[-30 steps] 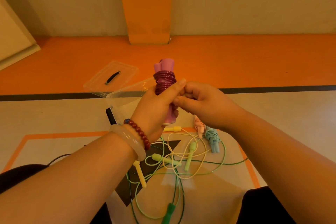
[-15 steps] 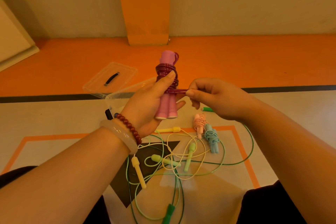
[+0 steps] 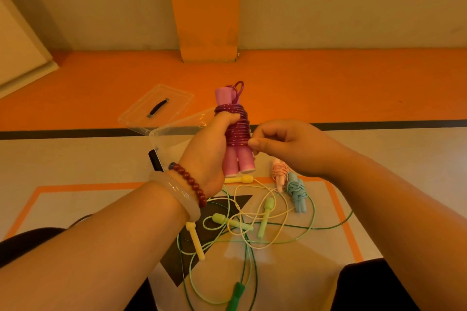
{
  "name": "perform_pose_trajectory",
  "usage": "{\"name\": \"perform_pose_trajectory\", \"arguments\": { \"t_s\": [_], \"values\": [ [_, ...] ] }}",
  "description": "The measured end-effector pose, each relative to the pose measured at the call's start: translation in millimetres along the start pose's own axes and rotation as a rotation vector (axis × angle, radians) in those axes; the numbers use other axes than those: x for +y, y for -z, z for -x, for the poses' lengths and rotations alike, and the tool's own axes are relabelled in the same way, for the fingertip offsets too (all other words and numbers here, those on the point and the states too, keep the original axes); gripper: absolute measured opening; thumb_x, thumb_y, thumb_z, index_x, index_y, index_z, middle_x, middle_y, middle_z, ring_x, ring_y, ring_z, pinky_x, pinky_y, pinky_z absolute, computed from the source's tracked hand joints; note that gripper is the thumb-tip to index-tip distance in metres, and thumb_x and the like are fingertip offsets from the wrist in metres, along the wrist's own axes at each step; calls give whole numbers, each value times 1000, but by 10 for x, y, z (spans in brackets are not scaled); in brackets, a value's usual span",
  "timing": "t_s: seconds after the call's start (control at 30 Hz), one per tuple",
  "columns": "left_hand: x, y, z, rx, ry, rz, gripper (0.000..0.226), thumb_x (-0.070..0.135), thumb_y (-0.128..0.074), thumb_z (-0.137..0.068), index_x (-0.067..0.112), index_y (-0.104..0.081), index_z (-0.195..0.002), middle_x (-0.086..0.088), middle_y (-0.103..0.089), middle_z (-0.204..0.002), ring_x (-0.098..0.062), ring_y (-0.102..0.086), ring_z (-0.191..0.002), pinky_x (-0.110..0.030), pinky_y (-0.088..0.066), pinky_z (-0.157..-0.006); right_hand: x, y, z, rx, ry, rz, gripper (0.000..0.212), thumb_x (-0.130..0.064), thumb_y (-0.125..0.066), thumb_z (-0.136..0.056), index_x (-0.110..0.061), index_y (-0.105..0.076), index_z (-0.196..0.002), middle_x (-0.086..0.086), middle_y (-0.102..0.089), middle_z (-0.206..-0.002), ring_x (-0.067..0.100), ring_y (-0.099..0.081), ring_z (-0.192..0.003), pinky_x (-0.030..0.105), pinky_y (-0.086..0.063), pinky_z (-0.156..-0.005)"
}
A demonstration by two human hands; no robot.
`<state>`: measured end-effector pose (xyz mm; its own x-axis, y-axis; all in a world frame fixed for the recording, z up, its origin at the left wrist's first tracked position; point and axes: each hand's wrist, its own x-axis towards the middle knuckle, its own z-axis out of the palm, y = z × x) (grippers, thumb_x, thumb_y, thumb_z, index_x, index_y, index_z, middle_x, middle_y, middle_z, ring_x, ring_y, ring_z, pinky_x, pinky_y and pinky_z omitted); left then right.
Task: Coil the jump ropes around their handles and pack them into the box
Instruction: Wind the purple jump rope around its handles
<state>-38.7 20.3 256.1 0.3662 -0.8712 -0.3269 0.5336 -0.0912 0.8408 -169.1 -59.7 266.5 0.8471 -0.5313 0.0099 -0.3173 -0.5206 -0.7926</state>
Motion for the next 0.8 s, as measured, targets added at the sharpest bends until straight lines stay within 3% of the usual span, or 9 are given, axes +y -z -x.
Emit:
{"name": "perform_pose_trajectory", "arguments": {
  "t_s": [0.1, 0.2, 0.33, 0.43, 0.57, 0.63, 0.73, 0.8],
  "values": [
    [-39, -9, -10, 46, -105, -154, 32, 34, -71, -83, 12, -65, -106, -5, -66, -79, -16, -64, -59, -30, -52, -55, -42, -5, 1, -23, 14, -27, 26, -33, -57, -91, -10, -69, -86, -15, -60, -67, -5, -52, -63, 11, -40, -61],
    [6, -30, 6, 55, -137, -167, 35, 32, -73, -81, 13, -65, -108, -4, -66, -77, -13, -64, -56, -26, -53, -51, -54, 27, 1, -9, 1, -27, 25, -41, -59, -86, -18, -70, -84, 0, -64, -72, 16, -54, -64, 30, -44, -62],
    [26, -41, 29, 34, -115, -210, 19, 31, -70, -83, 17, -66, -95, -1, -66, -69, -13, -63, -53, -27, -55, -51, -39, 46, 9, -13, 24, 44, 15, -30, -63, -89, -30, -63, -74, -23, -59, -65, -4, -52, -63, 11, -38, -59],
    [57, -36, 45, 31, -82, -216, 18, 30, -65, -86, 15, -62, -97, 2, -68, -64, -11, -62, -49, -23, -52, -47, -2, 101, 13, 54, 42, 145, 21, -33, -62, -89, -26, -56, -70, -14, -56, -69, -5, -48, -66, 12, -35, -59],
    [91, -29, 79, -17, -67, -198, 13, 26, -58, -91, 14, -59, -94, 3, -67, -60, -11, -60, -45, -21, -50, -45, 12, 131, 27, 55, 38, 157, 40, -48, -55, -81, -9, -63, -82, 1, -57, -79, 8, -49, -71, 16, -35, -60],
    [108, -32, 94, -42, -53, -170, 12, 26, -55, -92, 15, -58, -92, 3, -66, -58, -12, -59, -44, -20, -49, -44, -11, 177, 38, 48, 17, 139, 46, -52, -53, -77, -9, -65, -85, -3, -58, -74, 6, -48, -65, 17, -34, -58],
    [139, -20, 106, -69, -31, -131, 12, 26, -55, -92, 15, -57, -94, 2, -67, -62, -12, -58, -43, -21, -48, -42, -2, 255, 54, 58, -41, 146, 34, -52, -53, -78, -19, -63, -77, -16, -55, -58, -2, -47, -55, 15, -34, -53],
    [146, -9, 105, -83, -32, -124, 17, 27, -56, -91, 13, -59, -100, 0, -68, -71, -12, -59, -46, -22, -48, -42, 17, 250, 65, 85, -61, 83, 28, -49, -56, -79, -22, -57, -71, -15, -53, -52, -3, -47, -50, 12, -34, -49]
  ]
}}
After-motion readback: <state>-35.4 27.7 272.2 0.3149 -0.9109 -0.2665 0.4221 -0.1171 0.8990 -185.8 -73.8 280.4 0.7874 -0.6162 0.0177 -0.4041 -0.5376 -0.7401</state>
